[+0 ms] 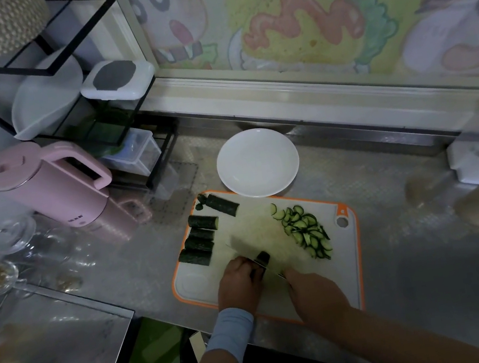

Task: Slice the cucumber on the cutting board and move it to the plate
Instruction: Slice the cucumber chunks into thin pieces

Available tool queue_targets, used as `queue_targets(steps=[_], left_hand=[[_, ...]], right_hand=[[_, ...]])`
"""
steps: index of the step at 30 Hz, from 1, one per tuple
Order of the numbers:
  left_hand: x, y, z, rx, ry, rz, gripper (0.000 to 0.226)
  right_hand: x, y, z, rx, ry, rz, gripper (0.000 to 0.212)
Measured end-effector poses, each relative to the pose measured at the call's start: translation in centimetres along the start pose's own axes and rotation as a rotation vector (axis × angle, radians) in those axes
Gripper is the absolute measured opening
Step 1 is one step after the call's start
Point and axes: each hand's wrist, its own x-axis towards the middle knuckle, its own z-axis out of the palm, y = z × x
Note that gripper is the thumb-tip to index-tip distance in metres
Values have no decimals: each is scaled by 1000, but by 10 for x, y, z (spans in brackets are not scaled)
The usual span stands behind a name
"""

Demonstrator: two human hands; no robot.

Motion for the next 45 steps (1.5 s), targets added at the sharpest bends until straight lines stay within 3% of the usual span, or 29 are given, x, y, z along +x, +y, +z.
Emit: queue_targets(steps=[3,7,11,17,26,30,36,45], left_hand=[[-1,2,0,-22,26,-2,26],[-4,-1,0,-24,17,34,6],[-1,-4,4,-4,-14,3,13],[-2,-3,2,-9,-16,5,14],[-1,-5,2,-24,12,8,8],[-1,-4,2,-33,6,8,10],[0,-5,2,-39,-15,5,9],[10,-5,-1,-61,-67,29,4]], right_hand=[[14,-8,6,50,6,-14,35],[26,-16,4,13,29,-12,39],[22,-11,2,-27,112,-104,29],[-4,-4,-14,-53,45,-68,15],[-6,4,-6,0,-1,-43,25],[16,-4,3,-102,-4,-70,29],[29,-12,1,45,-1,-38,30],[25,6,-40,160,75,73,15]])
